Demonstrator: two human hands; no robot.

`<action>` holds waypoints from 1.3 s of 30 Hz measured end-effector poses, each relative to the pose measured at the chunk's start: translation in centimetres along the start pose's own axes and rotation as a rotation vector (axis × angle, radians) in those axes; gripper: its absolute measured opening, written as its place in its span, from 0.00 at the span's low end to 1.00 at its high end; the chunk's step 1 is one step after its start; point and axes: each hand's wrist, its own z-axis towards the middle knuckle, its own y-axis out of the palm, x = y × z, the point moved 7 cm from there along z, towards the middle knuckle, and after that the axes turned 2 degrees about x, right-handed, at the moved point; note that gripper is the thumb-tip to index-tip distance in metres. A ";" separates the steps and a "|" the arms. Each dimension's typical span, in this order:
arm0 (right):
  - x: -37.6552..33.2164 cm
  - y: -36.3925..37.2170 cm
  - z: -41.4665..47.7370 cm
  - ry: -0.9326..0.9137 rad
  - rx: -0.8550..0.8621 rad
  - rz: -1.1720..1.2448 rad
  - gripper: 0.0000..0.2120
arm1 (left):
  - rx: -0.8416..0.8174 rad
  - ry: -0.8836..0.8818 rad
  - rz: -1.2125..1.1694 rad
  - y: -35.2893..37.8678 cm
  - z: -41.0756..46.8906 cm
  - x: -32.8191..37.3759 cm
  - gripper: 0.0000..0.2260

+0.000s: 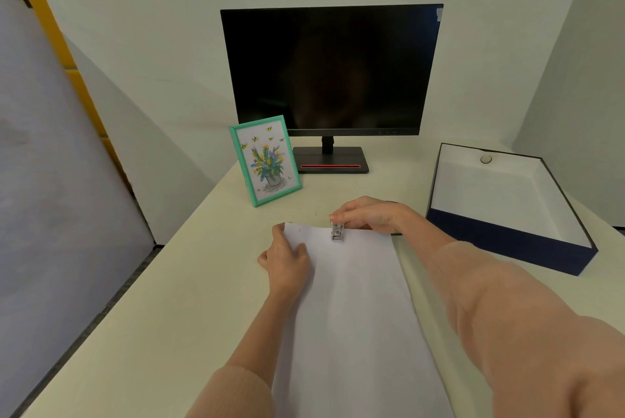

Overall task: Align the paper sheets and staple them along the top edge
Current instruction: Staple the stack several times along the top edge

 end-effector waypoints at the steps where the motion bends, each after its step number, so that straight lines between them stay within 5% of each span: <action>1: 0.0 0.1 0.0 -0.014 0.021 0.006 0.20 | -0.001 -0.001 -0.001 0.0 0.0 -0.1 0.18; 9: 0.6 0.3 0.5 -0.065 0.096 0.053 0.11 | -0.005 -0.007 -0.019 0.5 0.3 -0.7 0.17; 15: 0.5 0.2 0.0 0.018 0.025 0.023 0.24 | -0.001 -0.007 -0.007 0.4 0.2 -0.3 0.18; 39: 0.3 0.5 -1.4 0.038 0.025 0.000 0.21 | -0.010 -0.013 0.042 0.2 0.1 -0.1 0.19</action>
